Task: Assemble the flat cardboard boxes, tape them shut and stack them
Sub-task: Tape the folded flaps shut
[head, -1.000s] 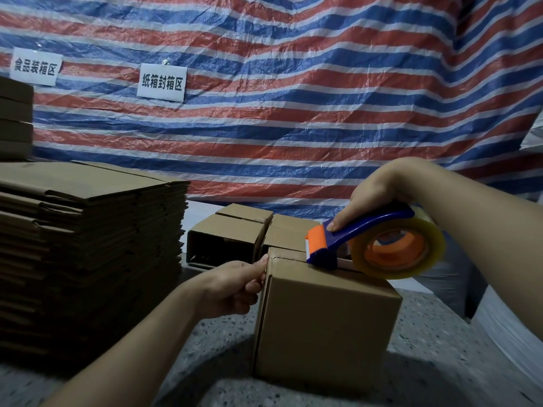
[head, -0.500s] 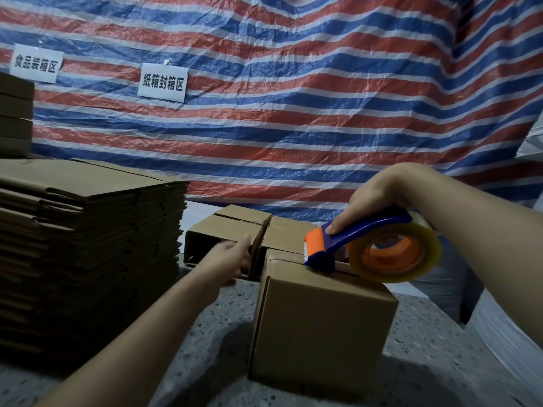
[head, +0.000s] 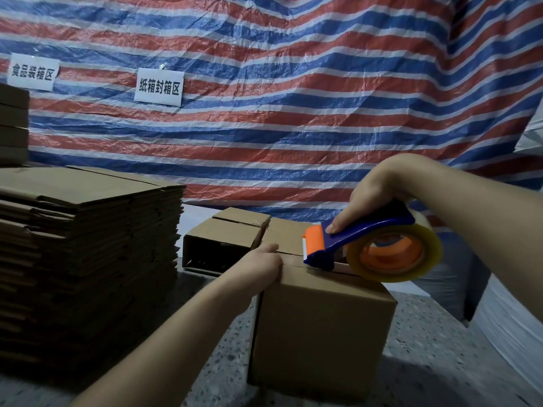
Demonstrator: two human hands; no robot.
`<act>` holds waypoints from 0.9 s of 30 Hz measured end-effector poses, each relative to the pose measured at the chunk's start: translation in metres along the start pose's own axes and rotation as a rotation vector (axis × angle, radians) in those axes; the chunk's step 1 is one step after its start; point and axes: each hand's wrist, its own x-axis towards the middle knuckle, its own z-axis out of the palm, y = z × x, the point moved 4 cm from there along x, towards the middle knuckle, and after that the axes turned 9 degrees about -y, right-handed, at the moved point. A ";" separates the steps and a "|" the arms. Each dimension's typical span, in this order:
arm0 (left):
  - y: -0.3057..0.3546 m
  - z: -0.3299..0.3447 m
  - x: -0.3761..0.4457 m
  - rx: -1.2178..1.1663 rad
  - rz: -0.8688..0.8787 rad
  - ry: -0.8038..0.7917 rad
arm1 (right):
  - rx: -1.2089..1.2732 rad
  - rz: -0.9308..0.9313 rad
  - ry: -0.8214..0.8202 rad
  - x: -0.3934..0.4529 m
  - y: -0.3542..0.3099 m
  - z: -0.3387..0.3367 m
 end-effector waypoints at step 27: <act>0.050 0.057 -0.020 1.194 0.306 -0.171 | 0.039 0.103 -0.069 0.013 0.072 0.017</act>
